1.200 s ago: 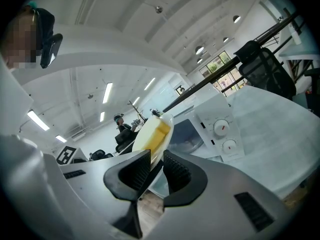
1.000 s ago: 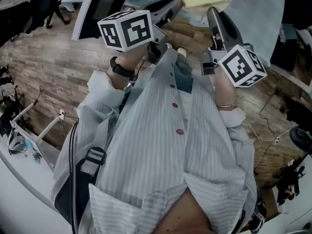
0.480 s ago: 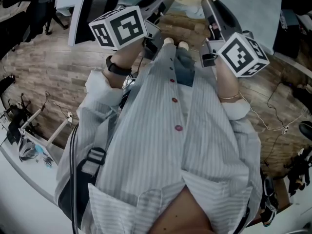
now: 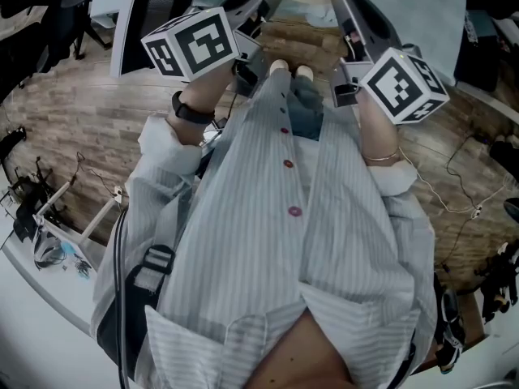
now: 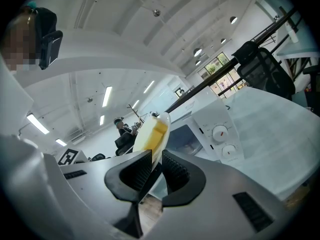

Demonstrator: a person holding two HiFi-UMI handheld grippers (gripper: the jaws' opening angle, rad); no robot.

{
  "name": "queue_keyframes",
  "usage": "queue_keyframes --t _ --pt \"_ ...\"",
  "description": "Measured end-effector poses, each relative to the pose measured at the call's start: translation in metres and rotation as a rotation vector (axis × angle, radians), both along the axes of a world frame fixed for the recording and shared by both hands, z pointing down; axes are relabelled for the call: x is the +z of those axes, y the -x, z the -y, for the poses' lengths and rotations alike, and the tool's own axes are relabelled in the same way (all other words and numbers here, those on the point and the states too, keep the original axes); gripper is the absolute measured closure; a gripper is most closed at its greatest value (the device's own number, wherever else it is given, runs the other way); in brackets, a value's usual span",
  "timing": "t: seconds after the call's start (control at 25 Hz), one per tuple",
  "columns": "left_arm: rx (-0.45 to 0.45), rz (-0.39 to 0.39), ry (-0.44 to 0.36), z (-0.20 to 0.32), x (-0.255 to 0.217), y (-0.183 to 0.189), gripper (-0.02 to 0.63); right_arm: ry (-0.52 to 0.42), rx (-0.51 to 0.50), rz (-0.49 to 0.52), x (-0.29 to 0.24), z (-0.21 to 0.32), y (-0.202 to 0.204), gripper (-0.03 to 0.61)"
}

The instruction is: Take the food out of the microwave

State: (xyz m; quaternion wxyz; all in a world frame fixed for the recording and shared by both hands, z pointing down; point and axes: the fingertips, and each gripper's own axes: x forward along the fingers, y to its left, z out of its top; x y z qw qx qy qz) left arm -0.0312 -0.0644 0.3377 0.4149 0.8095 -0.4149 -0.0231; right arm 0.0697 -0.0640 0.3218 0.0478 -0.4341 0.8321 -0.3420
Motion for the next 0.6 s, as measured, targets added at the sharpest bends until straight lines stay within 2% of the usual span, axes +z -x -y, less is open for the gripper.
queue_keyframes --t 0.6 --pt "0.021 0.0 0.012 0.0009 0.0046 -0.0028 0.534 0.013 0.005 0.001 0.0039 0.0005 -0.003 0.497"
